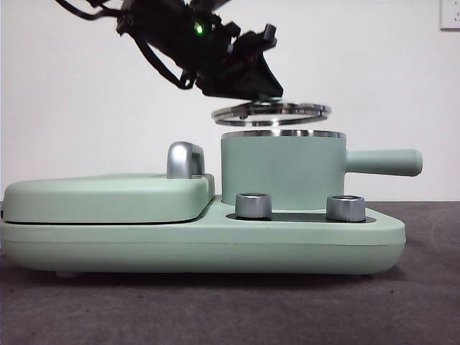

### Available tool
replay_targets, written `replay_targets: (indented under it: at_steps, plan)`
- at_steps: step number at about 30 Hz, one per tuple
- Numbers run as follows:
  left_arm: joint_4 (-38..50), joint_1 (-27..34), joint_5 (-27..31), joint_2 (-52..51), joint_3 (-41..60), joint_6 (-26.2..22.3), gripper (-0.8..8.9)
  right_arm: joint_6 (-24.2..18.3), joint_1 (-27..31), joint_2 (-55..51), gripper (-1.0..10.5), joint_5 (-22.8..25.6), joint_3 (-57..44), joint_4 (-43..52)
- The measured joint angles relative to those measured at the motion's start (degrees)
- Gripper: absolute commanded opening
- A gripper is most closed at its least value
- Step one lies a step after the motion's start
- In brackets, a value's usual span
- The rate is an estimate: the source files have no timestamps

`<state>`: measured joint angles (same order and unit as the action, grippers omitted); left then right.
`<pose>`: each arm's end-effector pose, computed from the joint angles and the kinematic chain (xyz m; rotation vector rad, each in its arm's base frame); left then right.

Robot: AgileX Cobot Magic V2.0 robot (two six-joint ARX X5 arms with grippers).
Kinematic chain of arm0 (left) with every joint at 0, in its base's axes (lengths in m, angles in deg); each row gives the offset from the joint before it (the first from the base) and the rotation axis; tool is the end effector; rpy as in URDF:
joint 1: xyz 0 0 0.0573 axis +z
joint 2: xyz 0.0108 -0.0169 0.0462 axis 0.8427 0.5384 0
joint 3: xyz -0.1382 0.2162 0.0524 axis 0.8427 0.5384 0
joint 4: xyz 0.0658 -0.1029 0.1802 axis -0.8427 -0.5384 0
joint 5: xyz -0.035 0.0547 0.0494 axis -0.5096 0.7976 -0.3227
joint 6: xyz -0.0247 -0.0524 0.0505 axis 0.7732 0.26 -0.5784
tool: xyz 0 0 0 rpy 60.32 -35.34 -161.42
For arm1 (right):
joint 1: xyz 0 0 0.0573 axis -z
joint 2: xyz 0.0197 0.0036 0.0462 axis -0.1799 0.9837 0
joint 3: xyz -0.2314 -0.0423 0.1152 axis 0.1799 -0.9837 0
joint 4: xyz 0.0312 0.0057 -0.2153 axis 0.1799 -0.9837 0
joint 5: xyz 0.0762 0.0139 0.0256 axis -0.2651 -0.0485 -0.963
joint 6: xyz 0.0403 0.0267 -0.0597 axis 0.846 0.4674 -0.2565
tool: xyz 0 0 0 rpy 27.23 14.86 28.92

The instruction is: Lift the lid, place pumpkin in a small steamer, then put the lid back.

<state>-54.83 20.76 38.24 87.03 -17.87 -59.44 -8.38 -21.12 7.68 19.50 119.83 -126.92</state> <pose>0.3072 -0.2476 0.2790 0.1581 0.2183 -0.8952 0.0875 0.0515 0.2941 0.0797 0.5720 0.4429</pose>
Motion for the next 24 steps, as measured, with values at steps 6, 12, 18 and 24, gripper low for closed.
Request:
replay_targets:
  at_steps: [6,12,18,24]
  plan:
    - [0.68,-0.07,-2.38,0.92,0.00,-1.09,0.14,0.02,0.00,0.00,4.0,1.16,0.00,-0.17]
    - [1.03,-0.13,-3.54,1.38,-0.11,-1.46,0.14,0.02,0.00,0.00,4.0,1.68,0.00,-1.11]
    - [0.85,-0.22,-4.50,1.57,-0.11,-1.46,0.14,0.02,0.00,0.00,4.0,2.75,0.00,-1.11]
    - [0.61,-0.28,-5.25,2.91,-0.11,-1.49,0.14,0.02,0.00,0.00,4.0,2.93,0.00,-1.11]
